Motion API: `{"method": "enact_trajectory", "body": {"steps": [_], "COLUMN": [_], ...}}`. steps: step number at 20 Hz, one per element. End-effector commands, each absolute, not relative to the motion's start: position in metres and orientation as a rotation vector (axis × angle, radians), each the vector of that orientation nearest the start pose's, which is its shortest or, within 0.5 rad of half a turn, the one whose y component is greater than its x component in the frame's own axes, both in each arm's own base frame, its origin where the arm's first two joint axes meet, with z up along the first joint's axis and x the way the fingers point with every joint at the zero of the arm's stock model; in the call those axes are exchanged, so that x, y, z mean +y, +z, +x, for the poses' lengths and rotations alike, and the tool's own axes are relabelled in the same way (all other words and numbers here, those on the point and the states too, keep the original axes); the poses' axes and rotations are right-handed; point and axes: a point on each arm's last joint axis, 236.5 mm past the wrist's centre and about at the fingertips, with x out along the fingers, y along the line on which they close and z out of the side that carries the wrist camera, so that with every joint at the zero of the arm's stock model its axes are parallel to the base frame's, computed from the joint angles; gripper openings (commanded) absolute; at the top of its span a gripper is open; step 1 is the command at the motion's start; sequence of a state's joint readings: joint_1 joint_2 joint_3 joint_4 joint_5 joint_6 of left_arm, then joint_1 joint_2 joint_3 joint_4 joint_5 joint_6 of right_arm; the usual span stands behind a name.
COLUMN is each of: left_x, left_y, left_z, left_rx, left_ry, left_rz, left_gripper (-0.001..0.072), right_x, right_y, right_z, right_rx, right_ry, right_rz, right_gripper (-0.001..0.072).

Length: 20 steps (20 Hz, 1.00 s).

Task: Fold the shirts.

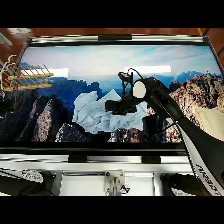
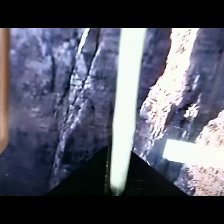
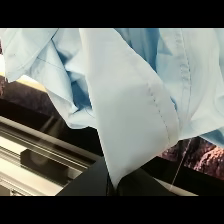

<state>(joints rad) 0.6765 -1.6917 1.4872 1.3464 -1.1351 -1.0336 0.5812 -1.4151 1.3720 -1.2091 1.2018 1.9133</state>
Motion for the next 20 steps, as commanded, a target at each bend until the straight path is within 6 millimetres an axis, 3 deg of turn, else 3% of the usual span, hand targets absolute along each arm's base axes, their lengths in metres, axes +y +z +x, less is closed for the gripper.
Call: {"method": "enact_trajectory", "body": {"steps": [1,6,7,9,13,16,18,20], "left_x": [0.258,0.259,0.254,0.223,0.132,0.044,-0.018,-0.075], "left_y": [-0.015,0.040,0.054,0.085,0.133,0.167,0.183,0.186], "left_z": [0.397,0.390,0.391,0.403,0.420,0.424,0.417,0.400], "left_rx": [1.200,1.121,1.087,0.995,0.932,0.881,0.853,0.866], "left_ry": [0.150,0.214,0.216,0.173,-0.013,-0.175,-0.307,-0.438], "left_rz": [-0.168,-0.138,-0.150,-0.250,-0.174,-0.077,0.001,0.077], "left_gripper": [0.0050,0.0048,0.0048,0.0047,0.0046,0.0045,0.0045,0.0045], "right_x": [0.290,0.253,0.245,0.230,0.186,0.156,0.145,0.136], "right_y": [0.039,0.073,0.082,0.098,0.129,0.157,0.171,0.174], "right_z": [0.301,0.292,0.295,0.305,0.349,0.370,0.376,0.376], "right_rx": [1.461,1.421,1.395,1.369,1.269,1.190,1.158,1.156], "right_ry": [0.477,0.429,0.403,0.364,0.273,0.242,0.236,0.225], "right_rz": [0.178,0.053,0.039,0.070,0.173,0.196,0.192,0.175], "right_gripper": [0.0078,0.0078,0.0078,0.0078,0.0078,0.0078,0.0078,0.0078]}}
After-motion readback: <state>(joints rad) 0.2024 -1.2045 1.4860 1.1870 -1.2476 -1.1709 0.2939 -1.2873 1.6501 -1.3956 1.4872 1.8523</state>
